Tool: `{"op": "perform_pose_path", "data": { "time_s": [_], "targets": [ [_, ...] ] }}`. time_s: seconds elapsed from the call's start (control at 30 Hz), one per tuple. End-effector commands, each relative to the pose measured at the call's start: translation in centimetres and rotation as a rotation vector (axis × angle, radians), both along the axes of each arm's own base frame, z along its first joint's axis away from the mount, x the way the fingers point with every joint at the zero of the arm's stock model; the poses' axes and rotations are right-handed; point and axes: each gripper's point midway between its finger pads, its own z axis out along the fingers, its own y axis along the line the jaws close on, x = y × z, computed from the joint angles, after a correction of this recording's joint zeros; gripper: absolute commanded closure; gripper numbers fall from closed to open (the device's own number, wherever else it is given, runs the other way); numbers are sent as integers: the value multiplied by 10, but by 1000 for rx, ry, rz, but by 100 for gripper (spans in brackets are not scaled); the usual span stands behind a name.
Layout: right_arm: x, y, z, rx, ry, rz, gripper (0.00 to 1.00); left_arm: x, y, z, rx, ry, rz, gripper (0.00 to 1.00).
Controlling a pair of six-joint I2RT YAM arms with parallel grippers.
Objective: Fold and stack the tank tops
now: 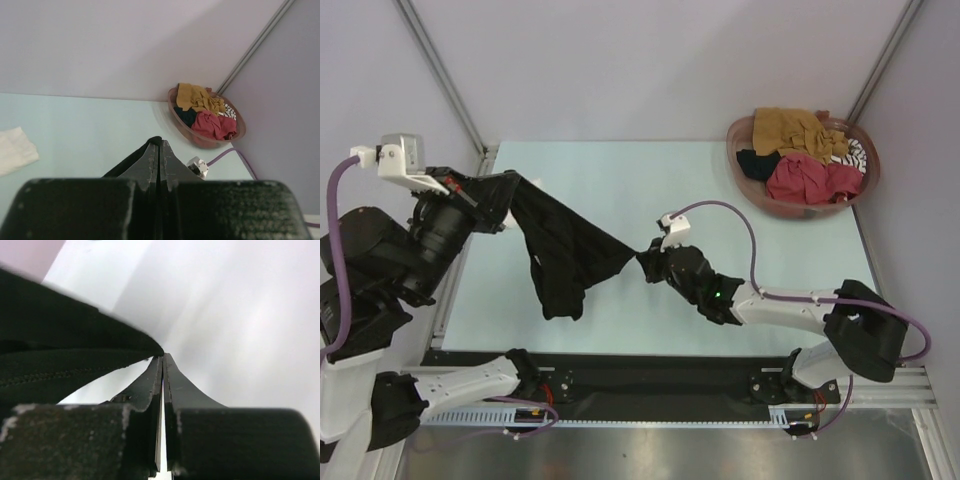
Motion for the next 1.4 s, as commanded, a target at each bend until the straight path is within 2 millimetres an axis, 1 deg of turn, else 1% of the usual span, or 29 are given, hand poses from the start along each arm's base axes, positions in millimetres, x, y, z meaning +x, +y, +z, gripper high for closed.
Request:
{"op": "perform_pose_path", "data": {
  "time_s": [0.0, 0.03, 0.07, 0.1, 0.17, 0.2, 0.23, 0.3, 0.37, 0.4, 0.47, 0.5, 0.53, 0.57, 0.6, 0.67, 0.73, 0.8, 0.83, 0.87, 0.97, 1.1, 1.2, 1.27, 1.33, 1.37],
  "targets": [
    [6, -29, 6, 17, 56, -51, 100, -7, 13, 7, -28, -24, 18, 100],
    [13, -44, 0, 9, 88, -85, 100, -4, 8, -6, -8, -1, 15, 100],
    [14, -52, -2, 22, 109, -97, 100, -6, 7, -12, -10, 5, 2, 100],
    [10, -63, -3, 46, 125, -98, 100, 0, -3, -31, 4, 36, -9, 100],
    [4, -74, -10, 43, 160, -92, 100, 4, -13, -49, 19, 61, -30, 100],
    [3, -81, -11, 42, 165, -102, 100, 8, -20, -65, 35, 91, -31, 100],
    [-1, -90, -16, 27, 185, -115, 100, 11, -24, -73, 42, 106, -31, 100],
    [-1, -103, -23, 15, 210, -140, 100, 16, -35, -88, 52, 131, -48, 100],
    [-2, -118, -35, -8, 246, -162, 100, 20, -42, -95, 54, 141, -59, 100],
    [4, -129, -39, -7, 263, -187, 100, 22, -47, -99, 54, 143, -65, 100],
    [4, -142, -51, -20, 314, -208, 100, 27, -53, -103, 63, 151, -66, 100],
    [3, -144, -53, -12, 329, -196, 95, 29, -55, -103, 63, 151, -64, 100],
    [4, -148, -54, -9, 336, -205, 82, 31, -58, -105, 69, 155, -65, 100],
    [1, -148, -52, -1, 326, -190, 75, 34, -61, -107, 79, 159, -65, 100],
    [-2, -144, -50, 9, 325, -162, 67, 36, -63, -107, 78, 156, -66, 100],
    [-7, -142, -48, 26, 336, -148, 58, 40, -68, -109, 90, 157, -69, 100],
    [-13, -134, -45, 61, 362, -122, 57, 42, -69, -109, 89, 155, -66, 100],
    [-26, -118, -45, 100, 407, -61, 52, 43, -71, -110, 92, 154, -69, 100],
    [-30, -110, -41, 120, 406, -43, 47, 44, -71, -109, 91, 152, -68, 100],
    [-42, -96, -41, 122, 412, 4, 37, 44, -72, -109, 92, 151, -69, 100],
    [-47, -77, -39, 158, 426, 2, 35, 44, -72, -107, 89, 147, -71, 100],
    [-41, -56, -38, 226, 466, 1, 35, 42, -72, -105, 79, 142, -83, 100],
    [-33, -40, -37, 235, 462, -1, 34, 41, -72, -104, 78, 140, -88, 100],
    [-26, -30, -31, 226, 440, -2, 34, 39, -71, -104, 78, 140, -88, 100],
    [-20, -25, -28, 214, 420, -7, 35, 39, -71, -104, 77, 139, -93, 100],
    [-16, -19, -24, 206, 405, -4, 37, 37, -70, -103, 77, 137, -94, 100]
  ]
}}
